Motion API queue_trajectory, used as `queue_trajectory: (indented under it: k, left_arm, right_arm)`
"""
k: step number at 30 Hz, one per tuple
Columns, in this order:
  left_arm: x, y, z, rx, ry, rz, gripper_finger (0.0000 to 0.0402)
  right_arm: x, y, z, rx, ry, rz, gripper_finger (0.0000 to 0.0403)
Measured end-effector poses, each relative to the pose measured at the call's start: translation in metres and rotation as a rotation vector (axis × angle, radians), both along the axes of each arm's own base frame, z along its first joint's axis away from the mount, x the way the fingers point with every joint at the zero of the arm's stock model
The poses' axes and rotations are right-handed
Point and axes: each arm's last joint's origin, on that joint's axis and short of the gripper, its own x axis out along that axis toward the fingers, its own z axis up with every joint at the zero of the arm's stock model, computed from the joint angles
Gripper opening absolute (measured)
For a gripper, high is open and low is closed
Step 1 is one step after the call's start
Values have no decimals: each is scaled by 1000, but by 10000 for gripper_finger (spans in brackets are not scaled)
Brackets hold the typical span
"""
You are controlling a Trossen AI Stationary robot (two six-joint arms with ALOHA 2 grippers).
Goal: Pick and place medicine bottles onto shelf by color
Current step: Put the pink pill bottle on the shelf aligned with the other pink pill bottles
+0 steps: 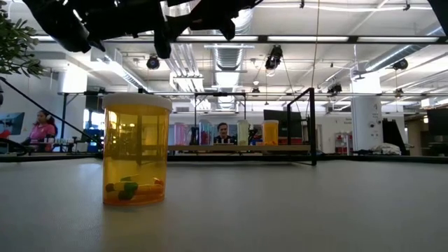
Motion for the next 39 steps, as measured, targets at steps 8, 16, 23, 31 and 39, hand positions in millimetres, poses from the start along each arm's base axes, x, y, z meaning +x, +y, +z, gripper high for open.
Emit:
queue_trajectory:
  k: [8, 16, 23, 31, 39]
  left_arm:
    - [1, 1, -6, -34, 62, 2, 192]
    - [-1, 1, -7, -41, 101, 4, 192]
    - [-2, 1, -7, -41, 98, 6, 192]
    - [-9, -1, -12, -66, 253, -1, 192]
    - [-20, 0, -6, -43, 296, 26, 192]
  right_arm:
    - [-7, 1, -3, 13, 67, -4, 109]
    - [-10, 0, -3, 13, 93, -13, 100]
    - [-10, 0, -3, 15, 89, -14, 105]
    - [-20, -2, -2, -10, 147, -55, 101]
    - [-30, 2, -16, 11, 323, -34, 103]
